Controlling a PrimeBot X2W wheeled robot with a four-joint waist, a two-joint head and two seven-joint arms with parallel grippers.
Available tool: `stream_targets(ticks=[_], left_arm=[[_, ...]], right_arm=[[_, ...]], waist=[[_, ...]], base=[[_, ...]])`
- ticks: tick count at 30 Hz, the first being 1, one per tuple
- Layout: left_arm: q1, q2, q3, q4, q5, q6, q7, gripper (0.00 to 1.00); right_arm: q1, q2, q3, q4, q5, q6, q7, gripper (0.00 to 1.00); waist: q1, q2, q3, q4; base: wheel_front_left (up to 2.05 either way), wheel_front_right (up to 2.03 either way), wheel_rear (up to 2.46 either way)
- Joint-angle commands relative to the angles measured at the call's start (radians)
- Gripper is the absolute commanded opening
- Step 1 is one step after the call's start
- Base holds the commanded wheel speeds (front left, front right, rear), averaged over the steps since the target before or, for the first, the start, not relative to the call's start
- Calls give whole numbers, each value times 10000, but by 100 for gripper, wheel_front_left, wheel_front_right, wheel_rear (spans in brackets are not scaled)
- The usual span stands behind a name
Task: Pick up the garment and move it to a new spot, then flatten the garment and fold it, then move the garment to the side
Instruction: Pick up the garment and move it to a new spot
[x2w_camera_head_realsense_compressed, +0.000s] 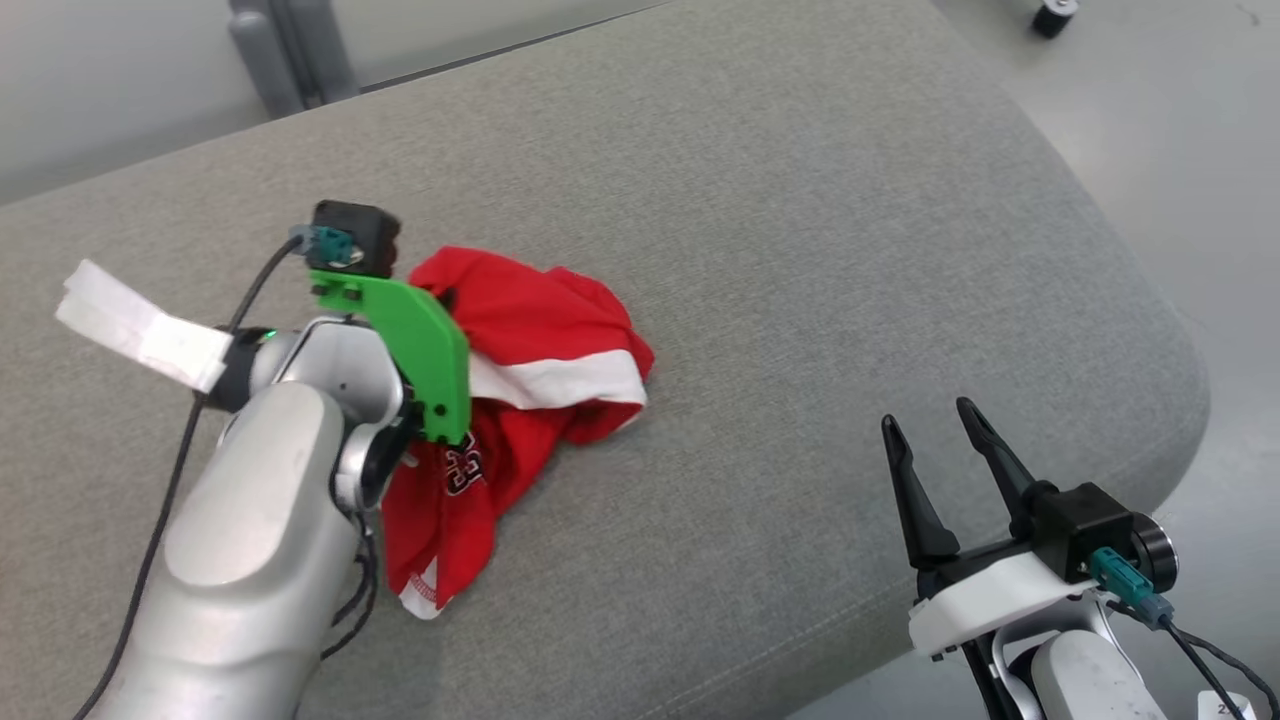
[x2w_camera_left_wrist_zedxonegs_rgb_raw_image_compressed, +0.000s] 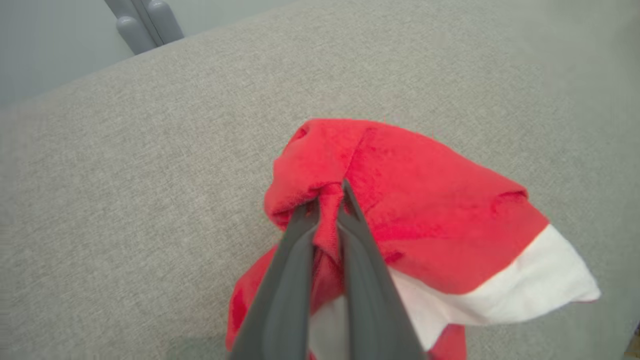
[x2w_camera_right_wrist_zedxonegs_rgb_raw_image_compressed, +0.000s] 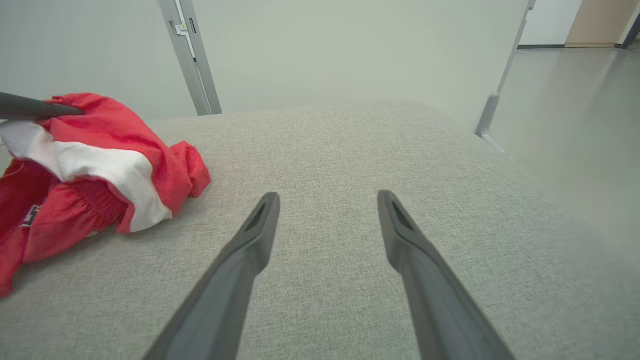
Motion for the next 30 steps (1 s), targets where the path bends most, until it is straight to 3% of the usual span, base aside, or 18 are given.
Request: stream_targets(ticks=[1, 8, 15, 17, 18, 19, 24, 30], left_arm=[[-160, 232, 135, 568, 108, 137, -236, 0], [-206, 576, 290, 2098, 154, 150, -674, 0], [-479, 8, 384, 2799, -249, -149, -1464, 0], [-549, -172, 390, 2827, -311, -201, -1697, 41], [-587, -250, 415, 2802, -359, -232, -1820, 76], [-608, -316, 462, 2747, -432, -245, -1935, 100], [-140, -419, 686, 1875, -808, -519, -2553, 100], [1434, 75, 1026, -481, -1445, -539, -2363, 100]], right_arm=[[127, 2, -38, -26, -24, -8, -32, 100], [168, 2, -83, 49, -234, -8, -32, 100], [18, -2, -26, 90, -432, -8, -33, 100], [4, -3, -23, 102, -463, -10, -33, 100], [-8, -3, -24, 113, -484, -8, -33, 100], [4, -3, -24, 124, -509, -8, -32, 100], [221, -3, -50, 135, -557, -8, -32, 100], [510, -3, -216, 12, -607, -8, -33, 100]], waist=[[0, -1, 157, -532], [0, -1, 157, -220], [0, -1, -12, 343], [0, -1, -64, 460], [0, -1, -103, 506], [0, -1, -140, 544], [0, -1, -385, 631], [0, -1, -514, 714]], base=[[0, 0, 0], [0, 0, 0], [0, 0, 0], [0, 0, 0], [0, 0, 0], [0, 0, 0], [0, 0, 0], [0, 0, 0]])
